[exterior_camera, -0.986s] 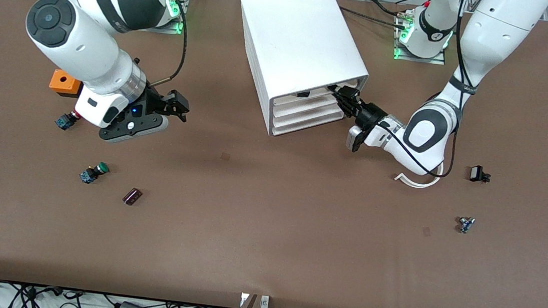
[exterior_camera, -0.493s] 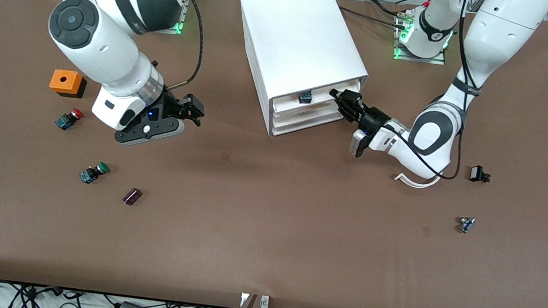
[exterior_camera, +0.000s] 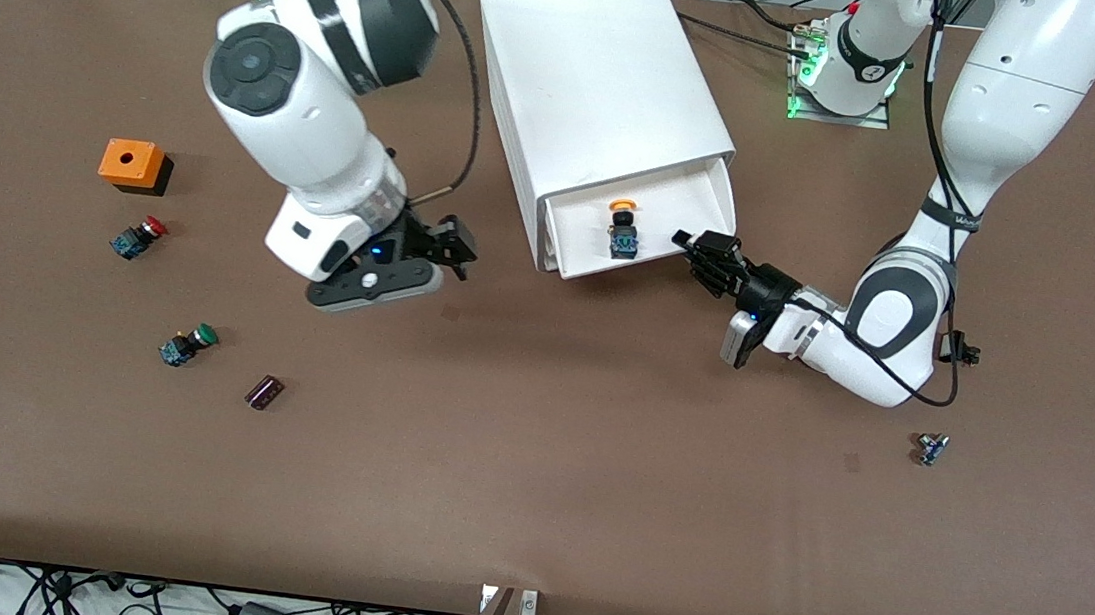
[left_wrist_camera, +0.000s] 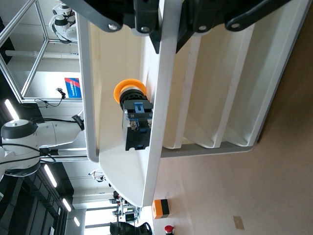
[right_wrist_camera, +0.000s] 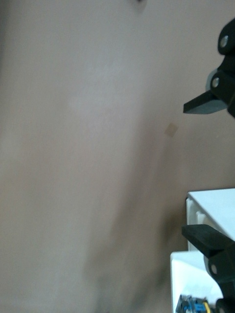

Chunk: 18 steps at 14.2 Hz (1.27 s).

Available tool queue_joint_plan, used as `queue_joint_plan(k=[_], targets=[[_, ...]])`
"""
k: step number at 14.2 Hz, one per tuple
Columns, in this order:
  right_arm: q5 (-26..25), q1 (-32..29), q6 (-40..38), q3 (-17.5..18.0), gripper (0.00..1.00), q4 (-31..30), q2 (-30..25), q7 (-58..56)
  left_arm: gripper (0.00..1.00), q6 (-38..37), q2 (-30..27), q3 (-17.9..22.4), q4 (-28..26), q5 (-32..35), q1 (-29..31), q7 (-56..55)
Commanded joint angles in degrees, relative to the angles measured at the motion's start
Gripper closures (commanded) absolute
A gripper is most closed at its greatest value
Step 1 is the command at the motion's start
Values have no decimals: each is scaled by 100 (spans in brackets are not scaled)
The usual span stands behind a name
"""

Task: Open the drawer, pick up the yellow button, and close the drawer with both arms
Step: 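Lower the right gripper into the drawer while the left gripper withdraws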

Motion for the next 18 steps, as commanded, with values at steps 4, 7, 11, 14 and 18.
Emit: queue_joint_plan(k=[4, 7, 11, 14, 18], targets=[[62, 593, 151, -54, 0, 531, 291, 405, 0, -70, -91, 33, 309, 319, 223, -499], [71, 865, 230, -46, 0, 732, 440, 405, 0, -553, -346, 33, 983, 1274, 399, -2009], [71, 1305, 397, -46, 0, 1250, 984, 668, 0, -686, -540, -28, 1784, 2759, 391, -3497], [53, 1560, 406, -63, 0, 1620, 1371, 922, 0, -782, -812, -99, 2058, 4139, 338, -3772], [9, 1815, 389, -107, 0, 1700, 1601, 1072, 0, -906, -1225, -72, 2365, 5694, 347, -3772]])
